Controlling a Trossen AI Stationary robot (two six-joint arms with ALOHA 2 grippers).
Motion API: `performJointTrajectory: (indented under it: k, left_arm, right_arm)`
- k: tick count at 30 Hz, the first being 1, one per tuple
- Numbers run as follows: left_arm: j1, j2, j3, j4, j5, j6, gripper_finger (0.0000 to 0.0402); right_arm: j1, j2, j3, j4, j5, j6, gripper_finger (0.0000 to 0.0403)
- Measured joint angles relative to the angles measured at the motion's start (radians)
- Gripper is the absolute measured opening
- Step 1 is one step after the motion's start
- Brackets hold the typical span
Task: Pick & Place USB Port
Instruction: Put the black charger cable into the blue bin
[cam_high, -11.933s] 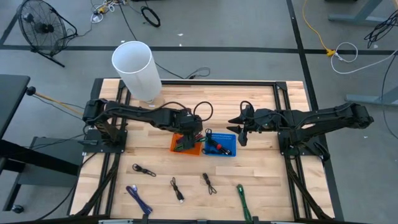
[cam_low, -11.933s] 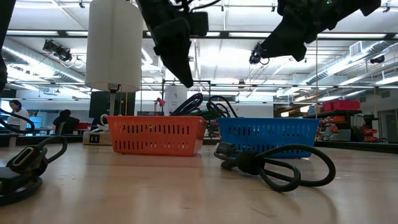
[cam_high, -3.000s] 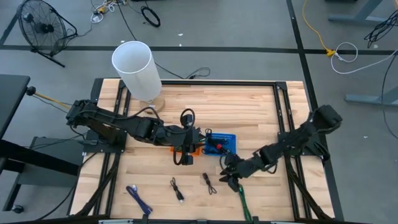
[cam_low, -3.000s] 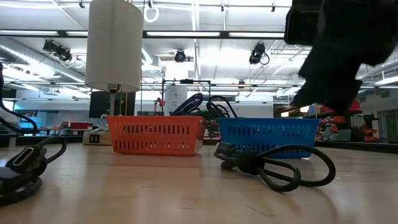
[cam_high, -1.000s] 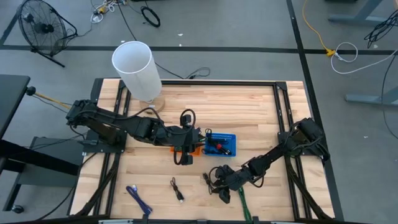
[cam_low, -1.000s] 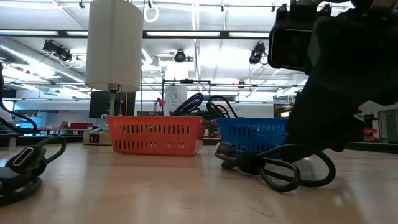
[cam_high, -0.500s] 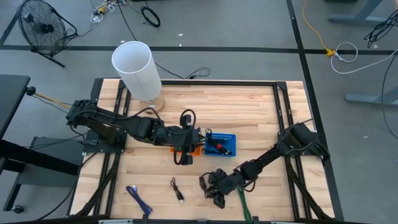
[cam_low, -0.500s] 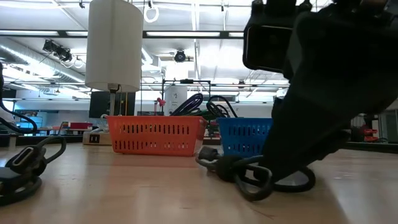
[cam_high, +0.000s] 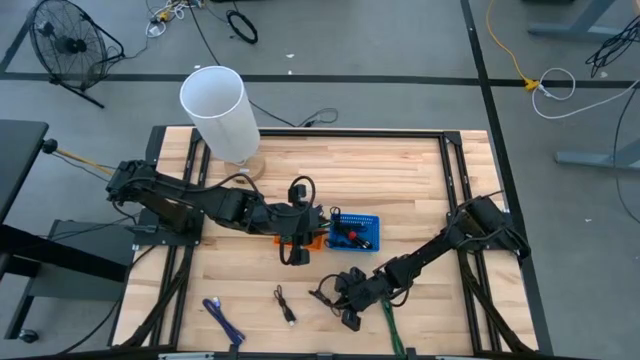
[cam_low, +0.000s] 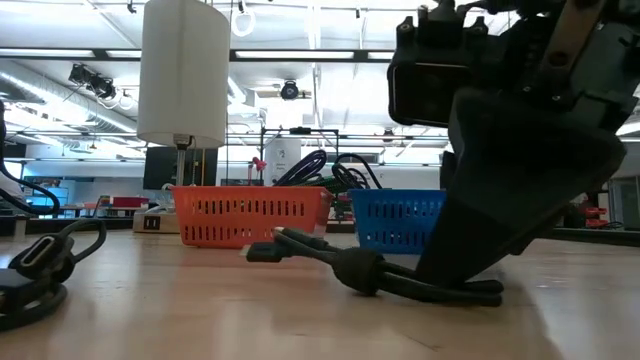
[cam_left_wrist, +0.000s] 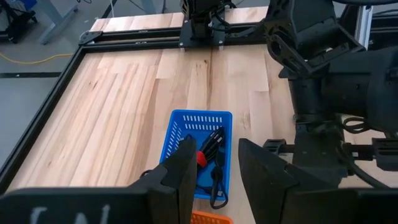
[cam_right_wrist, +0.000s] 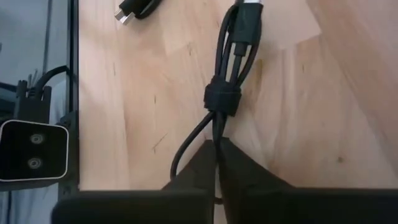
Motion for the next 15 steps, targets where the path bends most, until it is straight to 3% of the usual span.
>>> performJointTrajectory:
  k: [15]
  left_arm:
    - [0.000, 0.000, 0.000, -0.016, 0.000, 0.000, 0.0124]
  right_arm:
    - [-0.004, -0.241, -0.005, -0.157, 0.073, -0.137, 0.0000]
